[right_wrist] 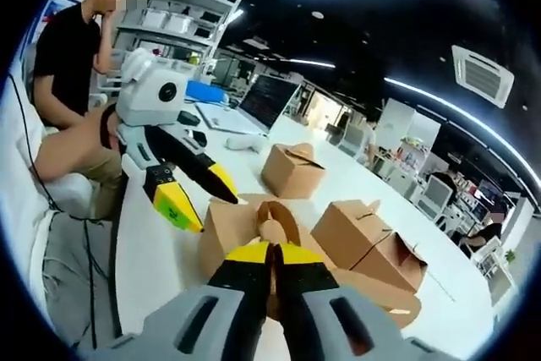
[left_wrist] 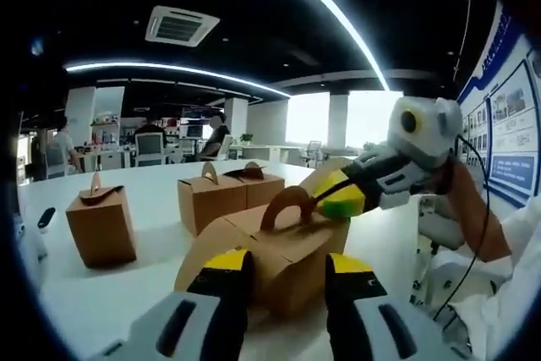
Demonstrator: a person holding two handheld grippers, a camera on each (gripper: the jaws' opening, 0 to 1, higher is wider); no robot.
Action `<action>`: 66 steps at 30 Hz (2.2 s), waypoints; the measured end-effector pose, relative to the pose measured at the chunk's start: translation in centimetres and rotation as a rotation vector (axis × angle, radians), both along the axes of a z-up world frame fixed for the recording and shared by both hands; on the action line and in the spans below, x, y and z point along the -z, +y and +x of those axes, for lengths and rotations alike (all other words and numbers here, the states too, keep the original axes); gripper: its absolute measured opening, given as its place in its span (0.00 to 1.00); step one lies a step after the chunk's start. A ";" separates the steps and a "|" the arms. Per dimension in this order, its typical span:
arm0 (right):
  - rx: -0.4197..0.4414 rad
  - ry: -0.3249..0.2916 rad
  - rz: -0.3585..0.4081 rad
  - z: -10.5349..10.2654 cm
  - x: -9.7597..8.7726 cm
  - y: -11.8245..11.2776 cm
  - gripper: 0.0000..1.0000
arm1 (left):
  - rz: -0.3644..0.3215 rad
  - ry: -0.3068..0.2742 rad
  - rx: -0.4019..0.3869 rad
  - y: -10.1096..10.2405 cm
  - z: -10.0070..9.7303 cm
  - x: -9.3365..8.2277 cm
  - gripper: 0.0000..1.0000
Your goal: Pick up one paper box from the group, open the paper box, and remove the item inside
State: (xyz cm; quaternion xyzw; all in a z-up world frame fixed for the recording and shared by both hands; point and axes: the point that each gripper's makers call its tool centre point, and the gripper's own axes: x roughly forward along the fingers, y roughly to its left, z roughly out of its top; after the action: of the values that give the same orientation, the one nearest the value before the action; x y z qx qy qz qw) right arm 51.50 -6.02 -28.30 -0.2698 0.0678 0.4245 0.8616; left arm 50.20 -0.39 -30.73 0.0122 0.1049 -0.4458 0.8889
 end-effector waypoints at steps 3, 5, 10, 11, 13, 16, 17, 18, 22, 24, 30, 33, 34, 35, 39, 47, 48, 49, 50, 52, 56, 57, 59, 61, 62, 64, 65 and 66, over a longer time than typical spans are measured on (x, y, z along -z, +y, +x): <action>0.005 -0.008 0.008 0.1 -0.1 0.0 0.03 | 0.001 0.000 -0.001 0.0 0.0 0.0 0.36; 0.008 -0.010 0.012 0.1 -0.2 -0.1 0.03 | 0.003 -0.002 -0.002 0.0 0.0 0.0 0.36; 0.012 -0.026 0.020 0.2 -0.6 -0.3 0.03 | -0.001 0.001 -0.008 -0.1 0.2 0.0 0.36; 0.011 -0.027 0.022 0.2 -0.6 -0.3 0.03 | 0.000 0.001 -0.014 0.0 0.3 0.0 0.35; 0.007 -0.031 0.025 0.1 -0.8 -0.2 0.03 | 0.026 -0.017 -0.036 0.1 0.6 0.0 0.33; 0.003 -0.036 0.021 0.0 -0.9 -0.2 0.03 | 0.037 -0.024 -0.041 -0.1 0.4 0.1 0.32; 0.003 -0.037 0.021 -0.1 -0.9 -0.2 0.03 | 0.037 -0.023 -0.041 -0.2 0.4 0.1 0.33; 0.001 -0.040 0.021 -0.1 -1.0 -0.2 0.03 | 0.035 -0.022 -0.041 -0.2 0.4 0.1 0.33; -0.002 -0.039 0.034 -0.4 -1.4 -0.3 0.03 | 0.031 -0.017 -0.048 -0.4 0.4 0.2 0.33; -0.002 -0.043 0.033 -0.4 -1.5 -0.3 0.03 | 0.032 -0.015 -0.052 -0.5 0.5 0.2 0.33; -0.010 -0.044 0.051 -0.8 -2.1 -0.2 0.03 | 0.068 0.034 -0.062 -0.6 0.4 1.4 0.36; -0.011 -0.043 0.056 -0.8 -2.2 -0.2 0.03 | 0.105 0.001 -0.055 -0.9 0.1 1.9 0.36; -0.012 -0.044 0.058 -0.8 -2.2 -0.2 0.03 | 0.110 0.000 -0.053 -1.0 0.2 1.7 0.37; -0.013 -0.041 0.059 -0.8 -2.2 -0.2 0.03 | 0.111 -0.001 -0.050 -1.0 0.2 1.7 0.37; -0.012 -0.040 0.054 -0.7 -2.0 -0.4 0.03 | 0.092 0.001 -0.045 -0.8 0.5 1.5 0.41; -0.008 -0.022 0.036 -0.4 -1.3 -0.5 0.03 | 0.047 -0.071 -0.012 -1.9 0.2 0.1 0.50; -0.002 -0.018 0.036 -0.3 -1.2 -0.5 0.03 | 0.052 -0.070 -0.011 -2.1 0.1 0.2 0.50; 0.001 -0.014 0.037 -0.2 -1.2 -0.6 0.03 | 0.052 -0.076 -0.009 -2.1 0.0 0.2 0.50; 0.005 0.001 0.033 -0.1 -0.9 -0.5 0.04 | 0.049 -0.076 -0.008 -2.1 -0.1 0.2 0.50; 0.007 0.020 0.022 0.0 -0.2 -0.3 0.08 | 0.048 -0.068 -0.006 -2.5 -0.6 0.2 0.49; 0.002 0.015 -0.017 0.1 0.8 0.2 0.04 | 0.065 -0.075 -0.007 -2.7 -1.1 0.4 0.49; 0.010 -0.017 -0.039 0.4 0.5 0.0 0.03 | 0.069 -0.080 -0.007 -2.7 -1.2 0.4 0.49; 0.011 -0.015 -0.027 0.4 0.1 -0.1 0.02 | 0.074 -0.084 -0.007 -2.8 -1.3 0.4 0.49; -0.005 -0.032 -0.037 0.2 0.0 0.0 0.02 | 0.083 -0.092 -0.007 -2.9 -1.5 0.4 0.50; -0.009 -0.048 -0.039 0.1 -0.2 0.0 0.02 | 0.089 -0.099 -0.008 -3.1 -1.6 0.4 0.51; -0.033 -0.072 -0.034 -0.1 -0.7 0.2 0.02 | 0.094 -0.121 -0.015 -3.2 -1.5 0.2 0.55; -0.041 -0.081 -0.036 -0.2 -0.9 0.3 0.02 | 0.089 -0.127 -0.016 -3.3 -1.5 0.1 0.58; -0.058 -0.095 -0.043 -0.4 -1.1 0.5 0.02 | 0.084 -0.134 -0.014 -3.4 -1.4 0.0 0.60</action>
State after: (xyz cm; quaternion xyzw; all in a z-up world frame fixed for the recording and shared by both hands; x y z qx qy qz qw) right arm 51.09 -5.50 -27.25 -0.3098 0.0280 0.4344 0.8453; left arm 48.84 -3.80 -30.70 0.0785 0.0636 -0.4329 0.8958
